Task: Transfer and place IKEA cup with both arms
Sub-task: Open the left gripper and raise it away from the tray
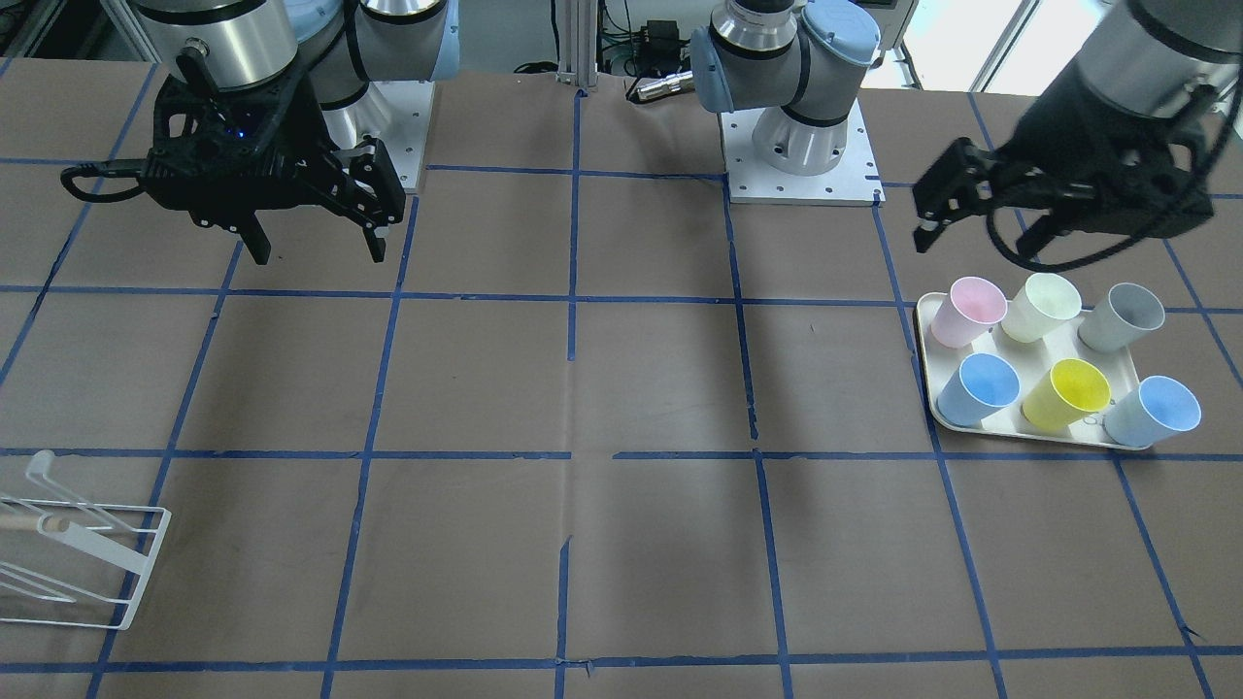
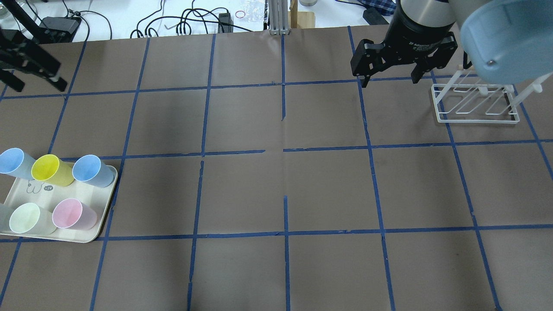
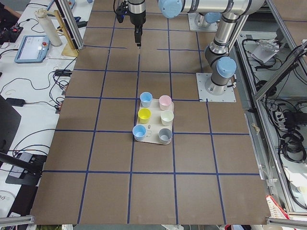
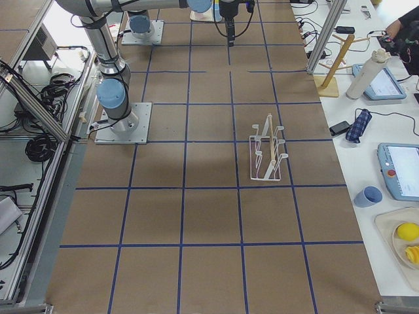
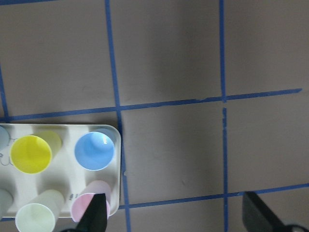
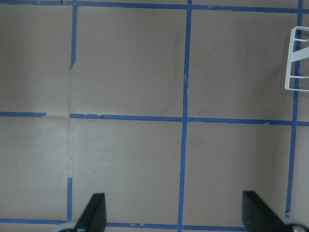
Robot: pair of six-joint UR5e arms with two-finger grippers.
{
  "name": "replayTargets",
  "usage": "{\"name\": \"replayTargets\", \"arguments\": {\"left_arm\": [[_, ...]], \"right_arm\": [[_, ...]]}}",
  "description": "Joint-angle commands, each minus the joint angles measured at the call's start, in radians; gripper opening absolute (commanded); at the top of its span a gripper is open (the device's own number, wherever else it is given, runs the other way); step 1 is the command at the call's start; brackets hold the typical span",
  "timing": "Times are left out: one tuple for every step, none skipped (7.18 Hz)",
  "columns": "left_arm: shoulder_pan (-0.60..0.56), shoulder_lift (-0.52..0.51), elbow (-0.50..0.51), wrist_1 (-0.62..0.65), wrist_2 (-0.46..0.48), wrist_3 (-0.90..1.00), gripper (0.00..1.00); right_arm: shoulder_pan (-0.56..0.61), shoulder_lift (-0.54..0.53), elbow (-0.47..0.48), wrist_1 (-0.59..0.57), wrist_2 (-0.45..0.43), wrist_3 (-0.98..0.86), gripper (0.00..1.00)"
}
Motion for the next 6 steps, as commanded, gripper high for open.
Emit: {"name": "replayTargets", "arguments": {"left_arm": [[-0.152,0.053,-0.101,0.011,0.004,-0.196,1.00],[-0.157,0.069,-0.122,0.036,0.006,-0.198,1.00],[-0.157,0.069,-0.128,0.055,0.034,-0.198,1.00],[-0.155,0.051,-0.101,0.106,0.058,-0.198,1.00],[-0.145,0.054,-0.099,0.108,0.059,-0.189,1.00],[-0.145,0.063,-0.114,0.117,0.053,-0.185,1.00]], "right_arm": [[-0.002,0.000,0.000,0.000,0.000,-0.001,1.00],[-0.002,0.000,0.000,0.000,0.000,-0.003,1.00],[0.000,0.000,0.000,0.002,0.000,-0.003,1.00],[0.000,0.000,0.000,0.000,0.000,-0.003,1.00],[-0.002,0.000,0.000,0.000,0.000,-0.003,1.00],[0.000,0.000,0.000,0.000,0.000,-0.003,1.00]]}}
